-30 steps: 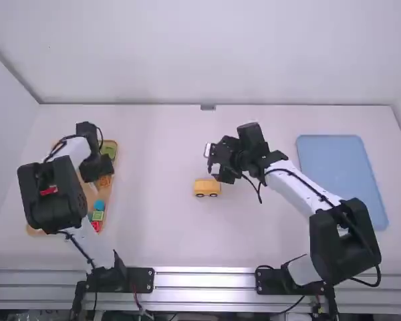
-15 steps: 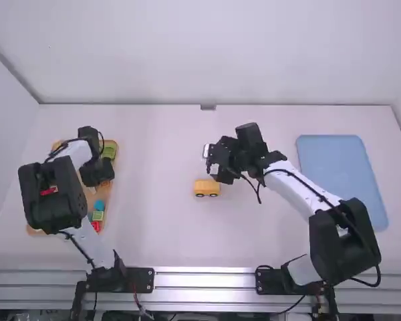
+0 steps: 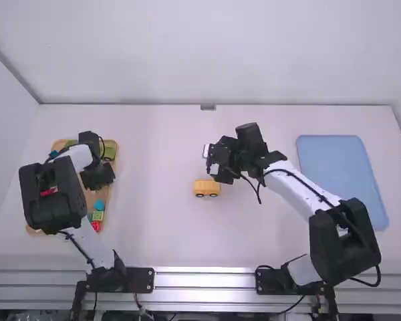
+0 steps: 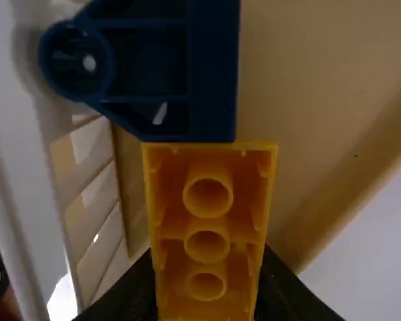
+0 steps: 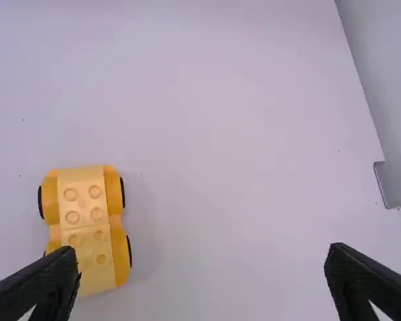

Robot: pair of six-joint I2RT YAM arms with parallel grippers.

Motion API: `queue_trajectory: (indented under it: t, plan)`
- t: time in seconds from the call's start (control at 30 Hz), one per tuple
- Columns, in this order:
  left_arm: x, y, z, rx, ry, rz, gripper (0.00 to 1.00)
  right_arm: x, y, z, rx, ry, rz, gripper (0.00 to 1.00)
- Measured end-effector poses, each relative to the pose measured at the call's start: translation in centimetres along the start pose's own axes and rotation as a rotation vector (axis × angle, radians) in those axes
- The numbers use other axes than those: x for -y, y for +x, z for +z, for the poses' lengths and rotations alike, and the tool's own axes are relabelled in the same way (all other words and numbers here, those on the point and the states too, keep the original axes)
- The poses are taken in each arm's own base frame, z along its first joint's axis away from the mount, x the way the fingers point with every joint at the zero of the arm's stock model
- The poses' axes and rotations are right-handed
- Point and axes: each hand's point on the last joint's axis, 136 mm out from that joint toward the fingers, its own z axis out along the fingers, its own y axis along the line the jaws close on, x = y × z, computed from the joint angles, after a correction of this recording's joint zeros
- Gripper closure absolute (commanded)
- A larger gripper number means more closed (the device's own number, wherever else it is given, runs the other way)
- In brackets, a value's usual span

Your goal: Assemble lego blocks to make yellow taxi

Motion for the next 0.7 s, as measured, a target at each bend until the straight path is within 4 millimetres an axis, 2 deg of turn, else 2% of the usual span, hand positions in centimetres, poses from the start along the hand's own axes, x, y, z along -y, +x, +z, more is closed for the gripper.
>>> queue_trajectory:
  t: [0.17, 0.3, 0.5, 0.63, 0.7]
  plan:
    - [0.0, 0.0, 0.0, -0.001, -0.001, -0.003, 0.78, 0.0, 0.0, 0.0, -0.001, 0.0, 0.001, 0.02]
    - [0.0, -0.1, 0.0, 0.005, 0.0, -0.005, 0.78, 0.0, 0.0, 0.0, 0.0, 0.0, 0.001, 0.02]
    - [-0.2, 0.1, -0.4, -0.016, -0.005, 0.003, 0.85, 0.0, 0.0, 0.0, 0.0, 0.0, 0.001, 0.02]
    - [0.0, -1.1, -2.4, 0.051, 0.01, 0.006, 0.93, 0.0, 0.0, 0.0, 0.001, -0.001, 0.002, 0.02]
    - [0.1, -2.0, -4.3, 0.112, 0.024, 0.006, 0.94, 0.1, -0.1, 0.0, 0.007, 0.003, 0.005, 0.02]
